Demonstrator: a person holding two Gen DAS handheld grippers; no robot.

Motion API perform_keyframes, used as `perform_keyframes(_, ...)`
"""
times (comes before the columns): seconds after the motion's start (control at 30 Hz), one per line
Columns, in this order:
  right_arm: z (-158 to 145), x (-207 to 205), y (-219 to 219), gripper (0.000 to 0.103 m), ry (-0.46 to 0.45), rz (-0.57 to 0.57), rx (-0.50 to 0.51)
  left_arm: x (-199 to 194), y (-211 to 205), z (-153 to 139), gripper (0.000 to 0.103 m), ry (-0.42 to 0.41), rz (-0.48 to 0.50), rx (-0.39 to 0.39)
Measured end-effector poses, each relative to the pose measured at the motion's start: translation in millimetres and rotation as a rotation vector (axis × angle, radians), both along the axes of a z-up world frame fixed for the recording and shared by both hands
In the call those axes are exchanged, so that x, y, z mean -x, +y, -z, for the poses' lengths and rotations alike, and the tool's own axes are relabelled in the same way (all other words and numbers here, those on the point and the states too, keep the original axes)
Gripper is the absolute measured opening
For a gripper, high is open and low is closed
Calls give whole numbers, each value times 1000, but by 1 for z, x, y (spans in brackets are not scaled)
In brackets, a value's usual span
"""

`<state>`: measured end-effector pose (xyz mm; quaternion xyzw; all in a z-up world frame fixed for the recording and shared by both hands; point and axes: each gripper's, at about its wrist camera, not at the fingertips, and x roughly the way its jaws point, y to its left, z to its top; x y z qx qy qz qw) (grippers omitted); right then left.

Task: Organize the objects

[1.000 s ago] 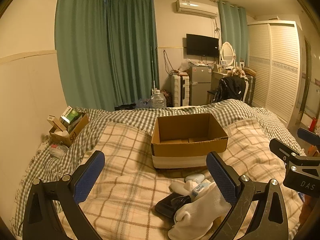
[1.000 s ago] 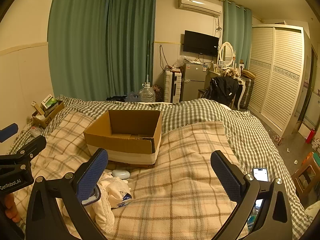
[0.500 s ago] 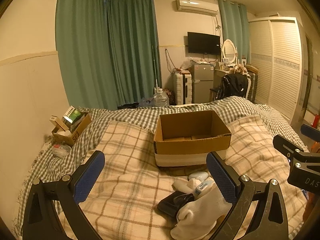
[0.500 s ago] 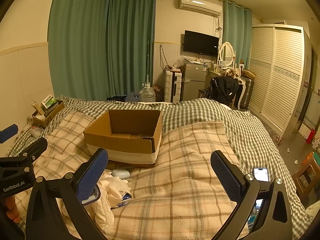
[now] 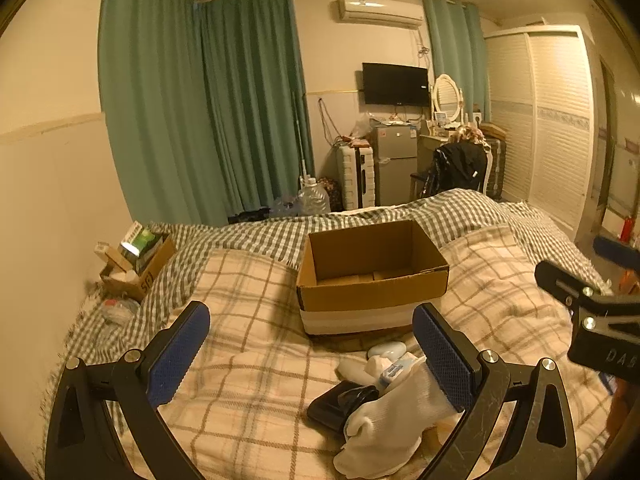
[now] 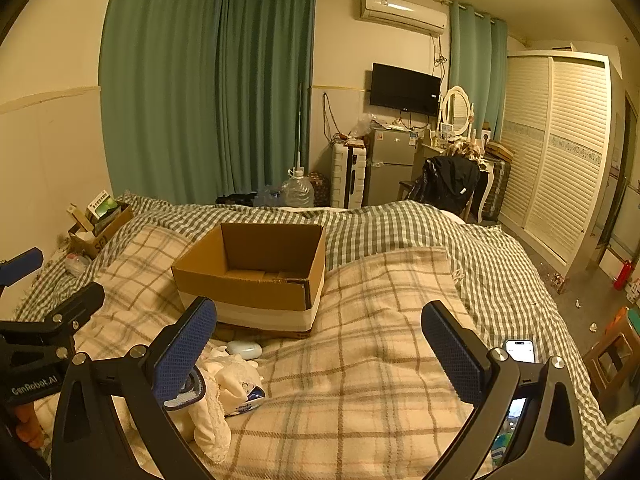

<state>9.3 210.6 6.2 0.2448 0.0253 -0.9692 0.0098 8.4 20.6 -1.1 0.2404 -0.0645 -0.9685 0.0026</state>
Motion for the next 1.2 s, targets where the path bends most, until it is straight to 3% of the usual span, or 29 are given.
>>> perform_keyframes(0.23,-7,-10,6,103,8,-2,-15,2,4,23,103,-87,10,29)
perform_keyframes(0.43,23,0,11,103,-84,14,-31,2,14,72,103,-216,66,37)
perform_keyframes(0.57,42,4,8,103,-129,6,-53,-5,27,89,102,-242,137,52)
perform_keyframes(0.67,53,9,4,103,-161,-5,-60,-4,36,90,86,-236,166,55)
perform_keyframes(0.8,60,13,-5,103,-182,-14,-88,5,31,101,42,-331,247,-82)
perform_keyframes(0.97,60,14,-12,103,-186,-10,-114,-2,23,90,24,-302,253,-115)
perform_keyframes(1.03,57,14,-15,103,-185,-13,-118,-5,15,80,3,-277,255,-128)
perform_keyframes(1.2,57,14,-30,103,-197,-70,-109,-8,-12,55,3,-220,217,-165)
